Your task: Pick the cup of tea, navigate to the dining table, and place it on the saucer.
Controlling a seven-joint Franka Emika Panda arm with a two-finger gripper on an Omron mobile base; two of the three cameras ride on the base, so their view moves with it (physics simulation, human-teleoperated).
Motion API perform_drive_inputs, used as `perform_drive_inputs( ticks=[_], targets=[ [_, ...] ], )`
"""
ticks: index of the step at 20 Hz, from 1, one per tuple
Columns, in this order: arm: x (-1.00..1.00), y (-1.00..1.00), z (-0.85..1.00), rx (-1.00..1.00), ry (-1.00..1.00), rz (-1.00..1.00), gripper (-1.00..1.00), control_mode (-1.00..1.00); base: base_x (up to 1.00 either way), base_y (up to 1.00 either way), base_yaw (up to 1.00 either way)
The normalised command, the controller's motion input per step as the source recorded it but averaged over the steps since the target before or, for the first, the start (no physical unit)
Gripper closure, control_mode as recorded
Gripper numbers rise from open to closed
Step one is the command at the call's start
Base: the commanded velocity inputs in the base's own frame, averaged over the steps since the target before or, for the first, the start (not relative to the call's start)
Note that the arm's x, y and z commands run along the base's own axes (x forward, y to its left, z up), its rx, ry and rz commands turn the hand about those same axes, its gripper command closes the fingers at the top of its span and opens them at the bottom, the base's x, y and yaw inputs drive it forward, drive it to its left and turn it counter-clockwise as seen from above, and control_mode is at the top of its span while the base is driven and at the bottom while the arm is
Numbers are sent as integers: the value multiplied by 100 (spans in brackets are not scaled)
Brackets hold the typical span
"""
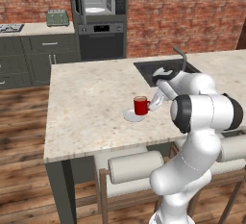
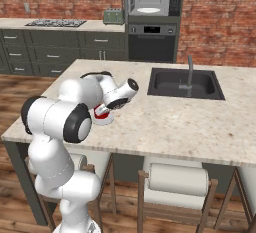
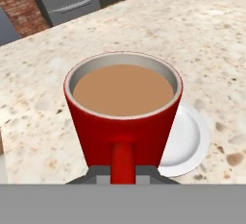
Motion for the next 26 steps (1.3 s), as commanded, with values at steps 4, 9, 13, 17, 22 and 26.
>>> perform_drive_inputs(
  ticks=[4,9,13,17,22,26],
  targets=[
    [0,10,-1,2,0,0,100,-100,0,0,0],
    [4,1,-11,0,0,0,100,-100,0,0,0],
    [6,0,-19,0,0,0,100,-100,0,0,0],
    [4,0,-36,0,0,0,100,-100,0,0,0],
    [1,0,-3,0,0,0,100,-100,0,0,0],
    [8,0,0,0,0,0,100,-100,0,0,0]
  ],
)
